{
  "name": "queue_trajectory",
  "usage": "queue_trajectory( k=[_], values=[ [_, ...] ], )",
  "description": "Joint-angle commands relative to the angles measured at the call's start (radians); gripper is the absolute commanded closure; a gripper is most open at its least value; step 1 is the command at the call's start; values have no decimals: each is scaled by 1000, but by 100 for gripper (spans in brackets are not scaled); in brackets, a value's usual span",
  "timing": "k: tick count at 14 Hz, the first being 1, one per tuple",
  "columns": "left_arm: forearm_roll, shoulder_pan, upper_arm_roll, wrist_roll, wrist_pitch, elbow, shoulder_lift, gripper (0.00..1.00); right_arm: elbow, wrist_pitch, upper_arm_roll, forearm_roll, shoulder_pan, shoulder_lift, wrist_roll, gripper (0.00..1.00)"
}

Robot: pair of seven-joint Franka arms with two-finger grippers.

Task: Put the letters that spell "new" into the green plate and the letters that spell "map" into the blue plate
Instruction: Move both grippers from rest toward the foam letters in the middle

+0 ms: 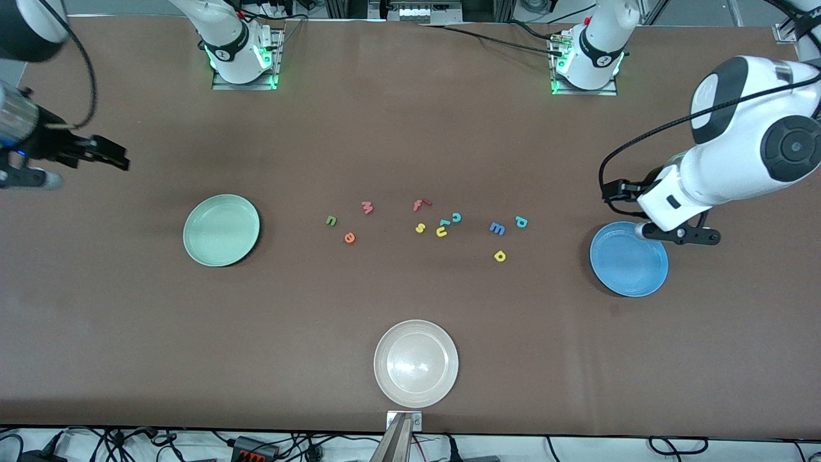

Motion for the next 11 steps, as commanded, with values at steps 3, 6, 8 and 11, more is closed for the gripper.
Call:
queue_trajectory(
  k=[3,6,8,11],
  values=[
    [-51,-93,1,-439,64,20,94,0,3,78,-1,56,166,149,46,0],
    [-49,-186,3,-701,206,-62,130,0,2,181,-3,82,298,236,203,0],
    [-49,-222,1,-785,370,-176,131,0,2,253,-3,82,388,294,323,0],
    [-49,-287,1,-950,551,-277,171,9,0,367,-3,82,482,383,466,0]
  ],
)
